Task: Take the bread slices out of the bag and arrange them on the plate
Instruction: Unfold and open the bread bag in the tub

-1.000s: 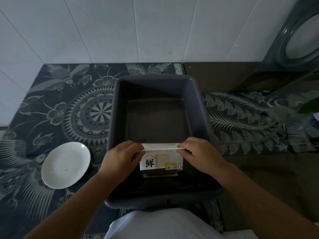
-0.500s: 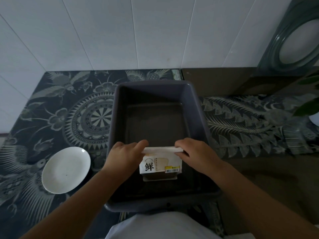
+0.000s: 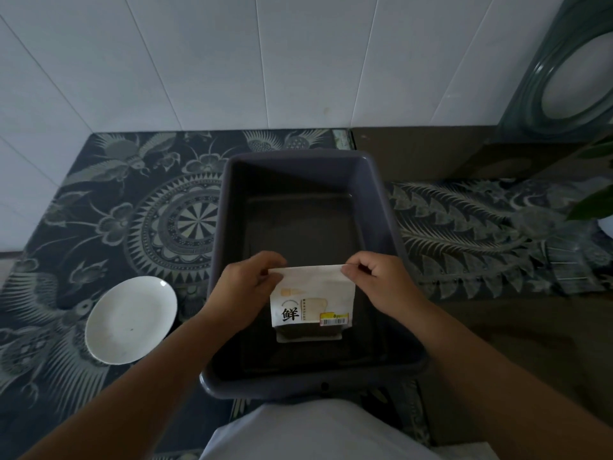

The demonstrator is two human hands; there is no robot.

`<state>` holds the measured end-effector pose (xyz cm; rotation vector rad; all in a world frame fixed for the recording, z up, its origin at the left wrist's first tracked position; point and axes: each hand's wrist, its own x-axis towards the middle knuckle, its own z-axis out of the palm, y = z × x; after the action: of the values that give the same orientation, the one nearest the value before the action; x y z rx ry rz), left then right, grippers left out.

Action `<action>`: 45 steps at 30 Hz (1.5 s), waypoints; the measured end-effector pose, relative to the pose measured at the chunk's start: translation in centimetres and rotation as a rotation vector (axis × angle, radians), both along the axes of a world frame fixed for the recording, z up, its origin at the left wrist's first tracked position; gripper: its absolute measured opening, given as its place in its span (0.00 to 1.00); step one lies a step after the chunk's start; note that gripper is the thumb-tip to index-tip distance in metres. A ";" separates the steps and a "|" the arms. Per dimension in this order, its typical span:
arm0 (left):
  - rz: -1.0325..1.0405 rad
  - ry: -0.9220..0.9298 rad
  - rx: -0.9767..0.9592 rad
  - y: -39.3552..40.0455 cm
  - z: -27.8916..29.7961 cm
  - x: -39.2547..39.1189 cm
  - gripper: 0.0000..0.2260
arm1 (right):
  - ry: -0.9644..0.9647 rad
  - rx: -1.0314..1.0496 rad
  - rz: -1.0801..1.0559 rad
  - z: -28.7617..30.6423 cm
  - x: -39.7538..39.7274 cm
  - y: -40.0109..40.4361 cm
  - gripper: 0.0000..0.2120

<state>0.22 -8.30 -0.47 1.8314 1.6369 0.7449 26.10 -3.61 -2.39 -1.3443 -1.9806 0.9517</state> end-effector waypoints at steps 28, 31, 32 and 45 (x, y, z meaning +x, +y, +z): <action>-0.147 -0.059 -0.203 2.0 2.7 -0.4 0.11 | -0.186 0.060 0.199 4.5 -0.9 -0.3 0.03; -0.210 -0.016 -0.146 2.8 3.2 0.5 0.09 | -0.373 0.067 0.295 5.4 -1.8 -0.1 0.05; -0.216 -0.015 -0.121 3.1 3.2 0.8 0.08 | -0.366 0.053 0.285 5.5 -2.0 0.0 0.05; 0.313 -0.277 -0.223 -1.7 1.1 5.2 0.09 | 0.046 -0.477 0.085 4.5 -2.8 -0.5 0.11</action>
<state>5.43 -9.96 0.61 1.2717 1.7580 0.8657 23.34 -4.15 2.15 -1.4706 -1.8560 1.5525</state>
